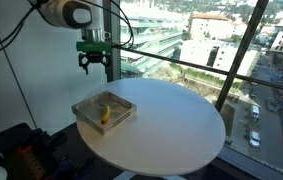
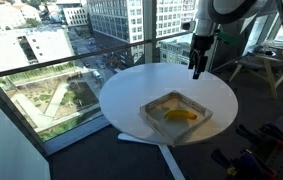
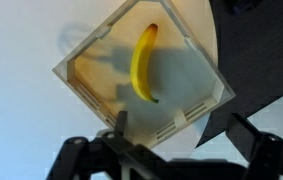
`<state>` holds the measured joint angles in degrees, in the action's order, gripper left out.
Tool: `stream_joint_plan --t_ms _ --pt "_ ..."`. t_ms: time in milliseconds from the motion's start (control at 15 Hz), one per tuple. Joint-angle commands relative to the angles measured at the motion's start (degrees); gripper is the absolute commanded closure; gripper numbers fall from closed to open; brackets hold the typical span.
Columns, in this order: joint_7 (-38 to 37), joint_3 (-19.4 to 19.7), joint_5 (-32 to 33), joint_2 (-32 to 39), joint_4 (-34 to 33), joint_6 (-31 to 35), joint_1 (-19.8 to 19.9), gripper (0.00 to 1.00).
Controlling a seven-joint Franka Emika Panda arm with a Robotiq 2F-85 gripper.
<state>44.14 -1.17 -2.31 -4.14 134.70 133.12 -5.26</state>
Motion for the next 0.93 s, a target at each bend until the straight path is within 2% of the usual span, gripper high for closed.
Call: stream_joint_plan --t_ms 0,867 --pt "3.02 -0.16 0.17 2.71 -1.82 1.7 0.44 0.0" --pt "4.94 -1.67 -0.05 9.21 -2.14 12.05 1.58 0.0"
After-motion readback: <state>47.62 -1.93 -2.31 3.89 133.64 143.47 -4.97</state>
